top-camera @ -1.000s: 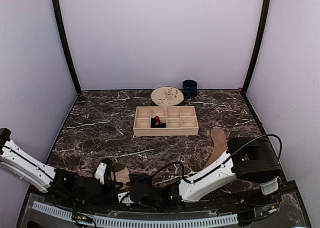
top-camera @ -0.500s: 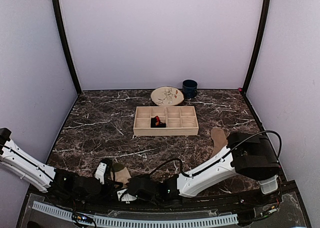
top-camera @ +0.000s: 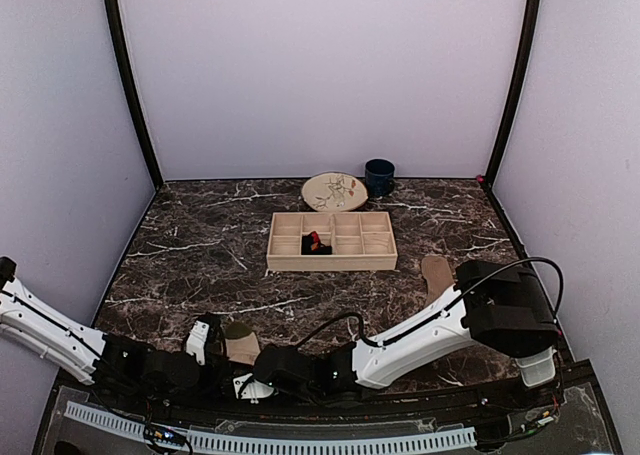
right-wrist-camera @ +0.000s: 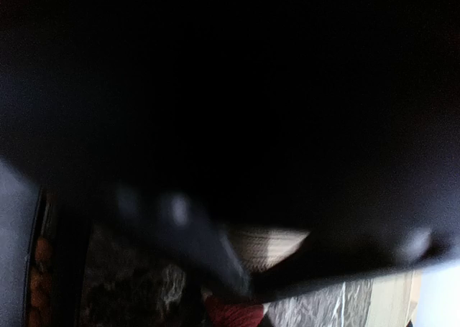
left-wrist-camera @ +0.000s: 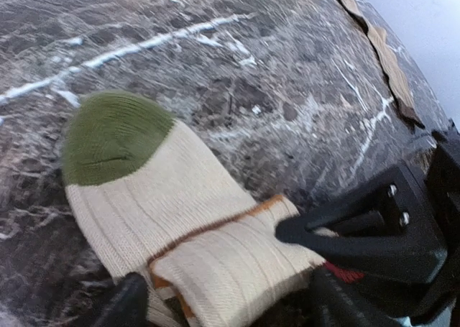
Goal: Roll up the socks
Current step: Roll the sock at the center of the board.
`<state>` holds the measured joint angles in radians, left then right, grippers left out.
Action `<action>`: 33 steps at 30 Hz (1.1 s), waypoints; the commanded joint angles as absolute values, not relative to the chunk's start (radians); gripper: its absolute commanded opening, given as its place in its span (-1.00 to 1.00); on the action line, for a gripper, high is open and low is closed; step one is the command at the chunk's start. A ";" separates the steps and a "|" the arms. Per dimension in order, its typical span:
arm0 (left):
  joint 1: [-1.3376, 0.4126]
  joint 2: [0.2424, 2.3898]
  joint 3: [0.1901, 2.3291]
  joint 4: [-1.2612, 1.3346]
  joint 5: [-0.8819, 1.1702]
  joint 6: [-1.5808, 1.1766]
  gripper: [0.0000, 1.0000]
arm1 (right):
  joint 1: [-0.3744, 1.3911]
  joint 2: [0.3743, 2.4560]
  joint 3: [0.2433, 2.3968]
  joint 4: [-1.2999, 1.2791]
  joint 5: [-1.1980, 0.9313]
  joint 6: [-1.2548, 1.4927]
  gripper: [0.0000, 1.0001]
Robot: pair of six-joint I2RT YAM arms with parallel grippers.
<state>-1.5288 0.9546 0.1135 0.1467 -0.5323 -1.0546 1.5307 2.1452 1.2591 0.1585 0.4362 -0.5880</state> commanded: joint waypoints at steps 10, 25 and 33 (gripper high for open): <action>-1.533 0.810 0.172 -0.188 -0.669 -1.189 0.93 | 1.511 2.129 1.229 0.034 0.390 -0.503 -0.83; -1.532 0.883 0.211 -0.289 -0.723 -1.273 0.93 | 1.527 2.060 1.159 -0.048 0.444 -0.397 -0.83; -1.531 1.056 0.275 -0.279 -0.736 -1.265 0.92 | 1.572 2.068 1.167 -0.112 0.458 -0.338 -0.82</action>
<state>-1.5291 0.9894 0.2348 -0.2462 -0.7017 -1.2549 1.5436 2.0556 1.1889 0.0246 0.4618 -0.3923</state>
